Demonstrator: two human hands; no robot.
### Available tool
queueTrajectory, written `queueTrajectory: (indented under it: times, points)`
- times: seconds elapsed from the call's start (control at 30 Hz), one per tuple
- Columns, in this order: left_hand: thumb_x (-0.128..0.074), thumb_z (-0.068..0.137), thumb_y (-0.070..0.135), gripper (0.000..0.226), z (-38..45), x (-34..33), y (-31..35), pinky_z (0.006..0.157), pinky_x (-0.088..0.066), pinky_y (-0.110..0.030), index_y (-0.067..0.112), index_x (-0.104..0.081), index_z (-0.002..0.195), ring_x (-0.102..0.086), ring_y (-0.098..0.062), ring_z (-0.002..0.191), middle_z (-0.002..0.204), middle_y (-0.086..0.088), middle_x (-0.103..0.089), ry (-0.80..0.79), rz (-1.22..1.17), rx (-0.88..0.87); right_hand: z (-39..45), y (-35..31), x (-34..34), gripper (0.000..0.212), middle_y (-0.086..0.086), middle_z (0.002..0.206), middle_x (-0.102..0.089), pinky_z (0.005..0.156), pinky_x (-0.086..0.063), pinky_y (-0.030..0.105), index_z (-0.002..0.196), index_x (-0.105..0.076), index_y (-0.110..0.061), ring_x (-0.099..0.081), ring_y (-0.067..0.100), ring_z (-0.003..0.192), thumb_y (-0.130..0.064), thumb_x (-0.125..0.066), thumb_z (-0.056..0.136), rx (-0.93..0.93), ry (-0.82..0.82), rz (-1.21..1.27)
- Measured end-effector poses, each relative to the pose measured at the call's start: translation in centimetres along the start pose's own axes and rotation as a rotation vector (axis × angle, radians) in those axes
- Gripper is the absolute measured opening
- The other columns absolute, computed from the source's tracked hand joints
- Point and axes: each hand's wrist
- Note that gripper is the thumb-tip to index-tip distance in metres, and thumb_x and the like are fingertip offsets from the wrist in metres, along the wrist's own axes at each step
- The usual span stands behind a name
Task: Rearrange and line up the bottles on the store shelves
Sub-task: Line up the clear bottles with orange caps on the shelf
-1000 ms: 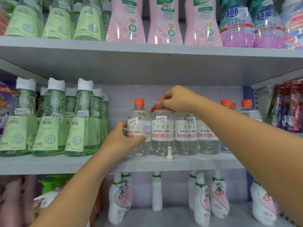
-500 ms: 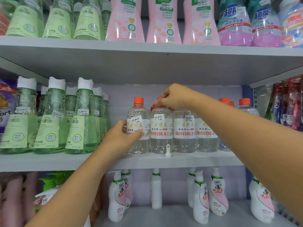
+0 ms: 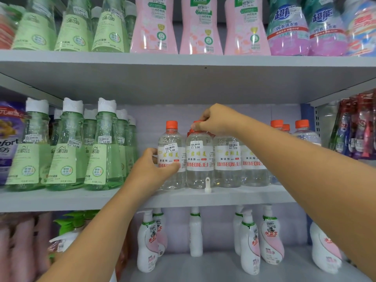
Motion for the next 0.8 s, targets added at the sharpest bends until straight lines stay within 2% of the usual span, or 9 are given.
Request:
queueTrajectory:
  times: [0.1, 0.17, 0.23, 0.33, 0.4, 0.47, 0.6, 0.7, 0.8]
  points:
    - [-0.08, 0.082, 0.047, 0.057, 0.2, 0.0, 0.1, 0.079, -0.058, -0.037, 0.03, -0.049, 0.126, -0.064, -0.003, 0.088, 0.105, 0.016, -0.063, -0.013, -0.005, 0.015, -0.6, -0.1, 0.1, 0.041, -0.006, 0.091, -0.073, 0.076, -0.048, 0.03, 0.113, -0.072, -0.023, -0.067, 0.015, 0.093, -0.056, -0.067, 0.09, 0.022, 0.002, -0.015]
    - [-0.079, 0.083, 0.048, 0.057, 0.3, 0.0, 0.0, 0.082, -0.058, -0.039, 0.031, -0.047, 0.126, -0.064, -0.004, 0.09, 0.107, 0.016, -0.062, -0.029, -0.006, 0.02, -1.6, 0.4, 0.8, 0.053, -0.008, 0.116, -0.07, 0.085, -0.043, 0.026, 0.134, -0.063, -0.024, -0.064, 0.013, 0.109, -0.056, -0.065, 0.091, 0.068, 0.043, 0.037]
    - [-0.078, 0.083, 0.049, 0.057, 0.3, -0.1, 0.0, 0.083, -0.058, -0.039, 0.033, -0.045, 0.126, -0.064, -0.005, 0.091, 0.108, 0.018, -0.06, -0.046, 0.002, 0.019, -3.5, 2.2, 2.1, 0.056, -0.011, 0.131, -0.064, 0.093, -0.039, 0.023, 0.142, -0.056, -0.025, -0.058, 0.007, 0.119, -0.052, -0.063, 0.094, 0.125, 0.177, 0.171]
    - [-0.078, 0.083, 0.05, 0.06, 0.4, -0.4, 0.0, 0.078, -0.056, -0.036, 0.032, -0.045, 0.129, -0.063, -0.005, 0.092, 0.109, 0.018, -0.06, -0.049, 0.001, 0.021, -7.6, 7.6, 4.1, 0.038, -0.015, 0.123, -0.066, 0.098, -0.043, 0.02, 0.133, -0.062, -0.027, -0.059, 0.0, 0.114, -0.041, -0.062, 0.098, 0.157, 0.5, 0.35]
    - [-0.078, 0.083, 0.049, 0.064, 0.4, -0.6, 0.1, 0.073, -0.054, -0.034, 0.028, -0.045, 0.133, -0.063, -0.005, 0.091, 0.109, 0.017, -0.06, -0.034, 0.006, 0.022, -10.4, 12.0, 4.8, 0.03, -0.011, 0.121, -0.065, 0.097, -0.046, 0.021, 0.129, -0.063, -0.024, -0.06, 0.001, 0.108, -0.034, -0.059, 0.101, 0.08, 0.685, 0.396]
    - [-0.078, 0.083, 0.048, 0.064, 0.4, -0.7, 0.1, 0.066, -0.05, -0.03, 0.027, -0.045, 0.133, -0.063, -0.006, 0.09, 0.106, 0.017, -0.059, -0.025, 0.026, 0.023, -12.5, 16.5, 4.7, 0.034, -0.003, 0.127, -0.058, 0.099, -0.047, 0.027, 0.132, -0.059, -0.02, -0.057, 0.007, 0.106, -0.034, -0.058, 0.101, -0.088, 0.755, 0.398]
    - [-0.079, 0.082, 0.049, 0.066, 0.2, -0.8, 0.5, 0.061, -0.048, -0.028, 0.026, -0.045, 0.134, -0.066, -0.012, 0.092, 0.103, 0.018, -0.058, -0.018, 0.058, 0.041, -14.4, 22.8, 3.1, 0.063, 0.002, 0.146, -0.04, 0.107, -0.043, 0.041, 0.148, -0.041, -0.021, -0.049, 0.018, 0.123, -0.047, -0.064, 0.095, -0.385, 0.532, 0.446]
    - [-0.08, 0.081, 0.049, 0.073, 0.2, -0.7, 0.4, 0.063, -0.052, -0.031, 0.024, -0.044, 0.139, -0.069, -0.016, 0.094, 0.109, 0.013, -0.062, -0.02, 0.053, 0.061, -14.5, 24.3, 1.9, 0.072, -0.005, 0.141, -0.049, 0.1, -0.045, 0.039, 0.151, -0.036, -0.023, -0.052, 0.017, 0.119, -0.045, -0.07, 0.092, -0.404, 0.309, 0.557]
    - [-0.08, 0.079, 0.05, 0.079, 0.1, -0.7, 0.4, 0.069, -0.055, -0.035, 0.024, -0.042, 0.143, -0.07, -0.016, 0.095, 0.111, 0.012, -0.063, -0.031, 0.046, 0.087, -14.1, 24.9, 1.8, 0.065, -0.007, 0.128, -0.062, 0.099, -0.05, 0.045, 0.142, -0.045, -0.029, -0.061, 0.016, 0.11, -0.047, -0.074, 0.087, -0.409, 0.171, 0.428]
Point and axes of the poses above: each hand's wrist, its own z-axis towards the middle knuckle, its own x-axis out of the back of the hand, y = z × x
